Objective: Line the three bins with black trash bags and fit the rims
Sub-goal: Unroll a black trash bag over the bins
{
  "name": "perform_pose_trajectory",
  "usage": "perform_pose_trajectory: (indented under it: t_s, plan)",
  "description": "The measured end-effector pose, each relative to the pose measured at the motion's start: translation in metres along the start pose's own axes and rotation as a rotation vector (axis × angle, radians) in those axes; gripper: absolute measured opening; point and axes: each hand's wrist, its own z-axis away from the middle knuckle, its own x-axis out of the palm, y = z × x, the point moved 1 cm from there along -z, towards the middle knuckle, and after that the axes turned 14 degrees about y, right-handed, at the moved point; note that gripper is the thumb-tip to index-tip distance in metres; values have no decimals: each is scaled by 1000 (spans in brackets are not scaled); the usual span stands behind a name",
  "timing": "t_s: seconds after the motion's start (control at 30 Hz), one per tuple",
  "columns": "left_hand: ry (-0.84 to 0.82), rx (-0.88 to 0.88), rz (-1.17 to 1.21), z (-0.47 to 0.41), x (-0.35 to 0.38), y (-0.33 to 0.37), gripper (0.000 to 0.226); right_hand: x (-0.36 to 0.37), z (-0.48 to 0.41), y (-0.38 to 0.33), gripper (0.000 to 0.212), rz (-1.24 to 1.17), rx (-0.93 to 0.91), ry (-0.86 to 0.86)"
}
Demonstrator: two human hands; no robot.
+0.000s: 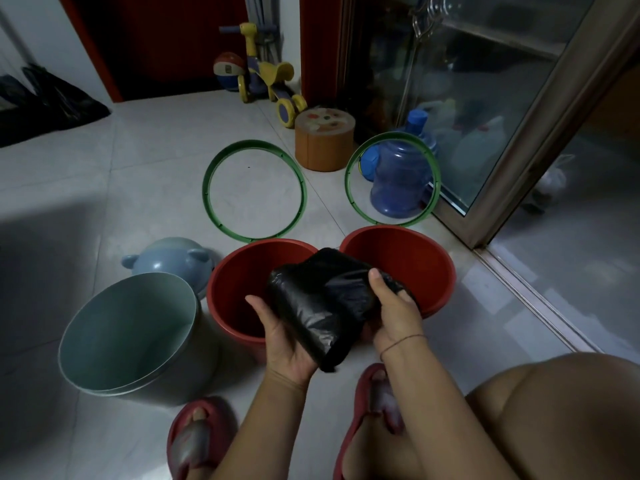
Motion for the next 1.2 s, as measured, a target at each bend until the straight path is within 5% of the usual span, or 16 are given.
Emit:
perform_pose_trajectory:
  t_s: [0.17, 0.33, 0.53, 0.8, 0.9, 1.13, 1.2]
  plan:
    - [107, 70, -45, -1, -1, 0, 76, -3, -21, -19, 38, -78, -11, 27]
    - [153, 13, -168, 4, -11, 10, 70, -8, -51, -37, 10, -53, -52, 19]
    - [291, -80, -253, 25, -33, 22, 66, -30, -77, -29, 16, 129, -102, 77]
    - [377, 19, -224, 57, -47, 74, 76, -57, -96, -8, 17, 405, -173, 189]
    - [362, 20, -230, 58, -37, 72, 76, -59, -98, -2, 35, 440, -239, 233]
    - [374, 5, -254, 57, -12, 54, 87, -49, -66, -9, 28, 651, -534, 383]
    - [352, -13, -290, 56, -5, 48, 78, -32, -34, -11, 15, 599, -612, 212]
